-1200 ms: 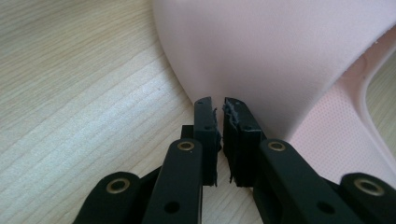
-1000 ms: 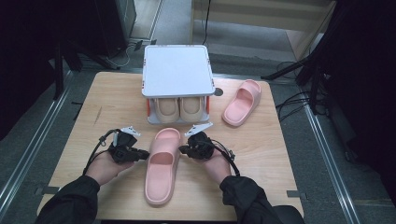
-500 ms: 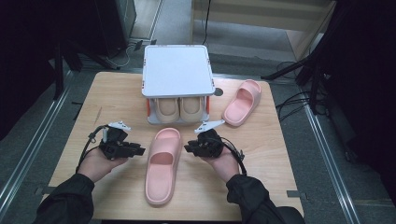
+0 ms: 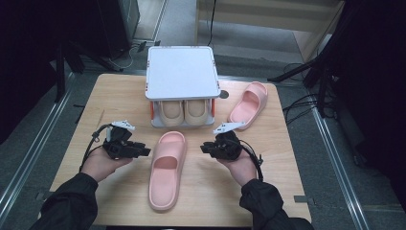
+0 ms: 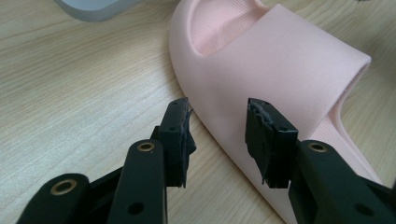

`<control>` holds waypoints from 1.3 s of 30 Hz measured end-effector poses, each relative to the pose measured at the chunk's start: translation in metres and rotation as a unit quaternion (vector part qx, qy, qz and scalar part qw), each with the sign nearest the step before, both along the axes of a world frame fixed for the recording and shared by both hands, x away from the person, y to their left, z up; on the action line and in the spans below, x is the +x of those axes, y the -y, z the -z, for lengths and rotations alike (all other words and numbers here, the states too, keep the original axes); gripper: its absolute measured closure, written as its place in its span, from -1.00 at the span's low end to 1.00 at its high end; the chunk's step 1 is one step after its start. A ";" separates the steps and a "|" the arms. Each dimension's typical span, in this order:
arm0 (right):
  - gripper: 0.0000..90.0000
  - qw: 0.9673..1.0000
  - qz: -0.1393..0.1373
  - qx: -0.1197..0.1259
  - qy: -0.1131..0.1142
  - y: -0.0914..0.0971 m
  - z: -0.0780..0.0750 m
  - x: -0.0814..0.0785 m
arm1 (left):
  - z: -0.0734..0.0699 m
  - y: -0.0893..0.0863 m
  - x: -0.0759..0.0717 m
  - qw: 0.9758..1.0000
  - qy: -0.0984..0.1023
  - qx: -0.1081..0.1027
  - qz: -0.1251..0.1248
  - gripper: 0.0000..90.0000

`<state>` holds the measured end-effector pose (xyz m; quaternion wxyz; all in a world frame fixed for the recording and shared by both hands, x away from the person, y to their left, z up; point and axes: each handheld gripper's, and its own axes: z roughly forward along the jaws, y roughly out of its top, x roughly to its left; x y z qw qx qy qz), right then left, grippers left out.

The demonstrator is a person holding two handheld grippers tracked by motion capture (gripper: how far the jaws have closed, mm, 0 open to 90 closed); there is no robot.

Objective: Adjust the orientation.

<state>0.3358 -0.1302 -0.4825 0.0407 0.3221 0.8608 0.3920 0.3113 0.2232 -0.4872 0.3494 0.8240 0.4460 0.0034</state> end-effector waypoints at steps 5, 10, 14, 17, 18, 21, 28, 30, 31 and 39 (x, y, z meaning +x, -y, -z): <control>0.88 1.000 0.024 0.001 -0.005 0.016 -0.007 0.006 | 0.001 -0.002 0.002 1.000 -0.001 0.002 0.000 0.29; 0.96 0.999 0.050 -0.004 -0.008 0.029 -0.007 0.021 | 0.001 -0.005 0.001 1.000 0.002 -0.001 -0.004 0.35; 1.00 0.998 0.067 -0.012 -0.009 0.039 -0.005 0.036 | 0.001 -0.008 0.000 1.000 0.003 -0.002 -0.008 0.41; 1.00 0.996 0.084 -0.012 -0.011 0.050 -0.005 0.048 | 0.001 -0.011 -0.002 1.000 0.002 -0.003 -0.014 0.41; 1.00 0.995 0.093 -0.009 -0.017 0.055 -0.005 0.052 | 0.001 -0.011 -0.003 1.000 0.002 -0.002 -0.014 0.41; 1.00 0.993 0.114 -0.008 -0.017 0.065 -0.006 0.065 | 0.003 -0.012 -0.005 1.000 0.001 0.003 -0.018 0.39; 1.00 0.988 0.153 -0.030 -0.017 0.080 0.003 0.099 | 0.004 -0.017 -0.009 1.000 -0.002 0.004 -0.024 0.38; 1.00 0.986 0.160 -0.043 -0.019 0.082 0.007 0.106 | 0.005 -0.018 -0.010 1.000 -0.001 0.004 -0.027 0.37; 1.00 0.985 0.166 -0.046 -0.020 0.083 0.009 0.109 | 0.005 -0.018 -0.011 1.000 -0.001 0.005 -0.029 0.37; 1.00 0.982 0.186 -0.033 -0.023 0.094 0.016 0.124 | 0.008 -0.018 -0.011 0.999 -0.004 0.011 -0.030 0.36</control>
